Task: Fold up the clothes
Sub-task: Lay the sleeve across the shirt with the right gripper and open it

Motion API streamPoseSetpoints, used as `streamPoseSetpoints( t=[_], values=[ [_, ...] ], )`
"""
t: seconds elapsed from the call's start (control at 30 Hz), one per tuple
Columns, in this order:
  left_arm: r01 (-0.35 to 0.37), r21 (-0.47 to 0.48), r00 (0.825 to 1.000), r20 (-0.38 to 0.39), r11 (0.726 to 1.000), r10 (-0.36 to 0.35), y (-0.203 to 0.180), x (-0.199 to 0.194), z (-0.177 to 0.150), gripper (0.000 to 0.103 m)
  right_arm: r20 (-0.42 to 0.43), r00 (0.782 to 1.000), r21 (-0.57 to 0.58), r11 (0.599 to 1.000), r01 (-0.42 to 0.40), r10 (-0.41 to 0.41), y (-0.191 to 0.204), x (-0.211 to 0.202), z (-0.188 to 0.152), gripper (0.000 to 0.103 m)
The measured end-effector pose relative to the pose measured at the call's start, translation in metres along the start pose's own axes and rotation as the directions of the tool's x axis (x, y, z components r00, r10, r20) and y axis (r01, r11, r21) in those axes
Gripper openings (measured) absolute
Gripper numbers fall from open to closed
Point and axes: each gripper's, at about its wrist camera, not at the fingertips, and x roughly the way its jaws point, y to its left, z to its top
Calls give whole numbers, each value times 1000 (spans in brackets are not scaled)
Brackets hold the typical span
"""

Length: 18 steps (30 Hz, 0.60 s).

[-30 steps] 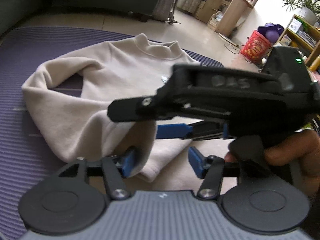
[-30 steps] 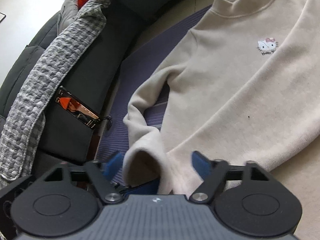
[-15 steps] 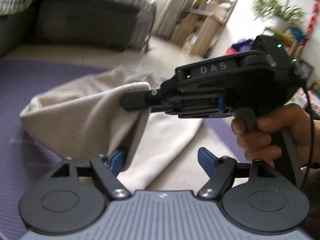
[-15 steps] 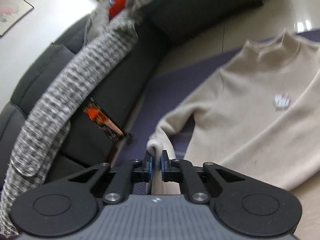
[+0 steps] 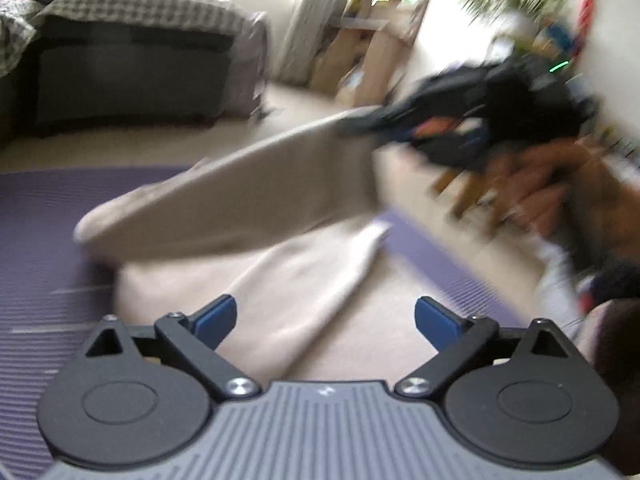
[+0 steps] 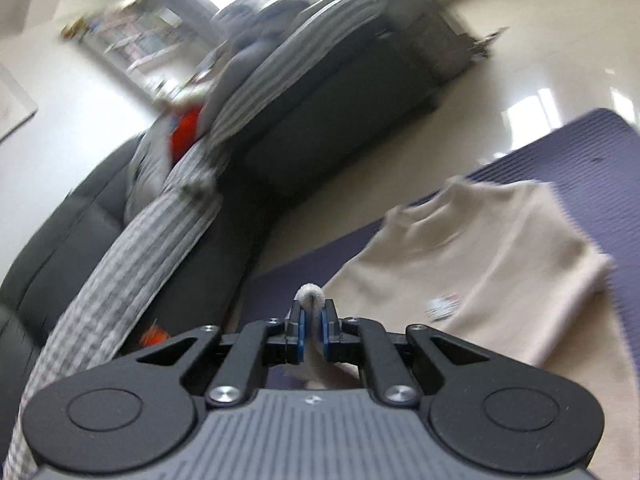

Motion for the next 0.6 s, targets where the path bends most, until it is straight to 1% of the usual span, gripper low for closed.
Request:
streamPoseSetpoints(
  t=[0.07, 0.1, 0.13, 0.17, 0.27, 0.3, 0.33, 0.37, 0.4, 0.43, 0.53, 0.6],
  values=[
    [-59, -30, 998, -23, 998, 58, 15, 15, 8, 94, 31, 998, 69, 996, 49, -51, -14, -9, 4, 7],
    [-81, -52, 996, -28, 995, 79, 24, 21, 12, 94, 40, 997, 88, 994, 63, -67, -18, -11, 6, 7],
    [-99, -76, 995, -31, 992, 97, 32, 26, 17, 93, 60, 993, 130, 987, 98, -107, -26, -16, 7, 7],
    [-117, -102, 993, -35, 988, 114, 41, 33, 21, 93, 69, 990, 155, 981, 115, -127, -30, -17, 7, 7],
    [-166, -169, 986, -50, 971, 160, 66, 54, 33, 93, 125, 971, 290, 943, 161, -204, -54, -29, 9, 7],
    [-175, -175, 984, -56, 969, 168, 70, 57, 32, 93, 138, 960, 323, 928, 187, -242, -62, -33, 10, 7],
    [-202, -178, 979, -68, 963, 193, 76, 66, 35, 93, 145, 950, 352, 912, 212, -277, -68, -35, 9, 7],
    [-231, -175, 972, -78, 957, 221, 80, 75, 38, 93, 144, 946, 364, 904, 223, -291, -71, -35, 9, 7],
    [-248, -165, 968, -83, 955, 237, 82, 83, 41, 93, 134, 937, 392, 886, 248, -322, -79, -34, 8, 7],
    [-262, -154, 964, -88, 953, 251, 83, 90, 43, 93, 127, 934, 406, 877, 258, -333, -83, -34, 7, 7],
    [-288, -110, 956, -93, 951, 278, 82, 106, 49, 88, 93, 932, 439, 854, 278, -351, -101, -25, 3, 8],
    [-305, -52, 949, -96, 951, 299, 80, 117, 49, 78, 82, 935, 453, 849, 272, -344, -107, -19, 1, 9]
  ],
)
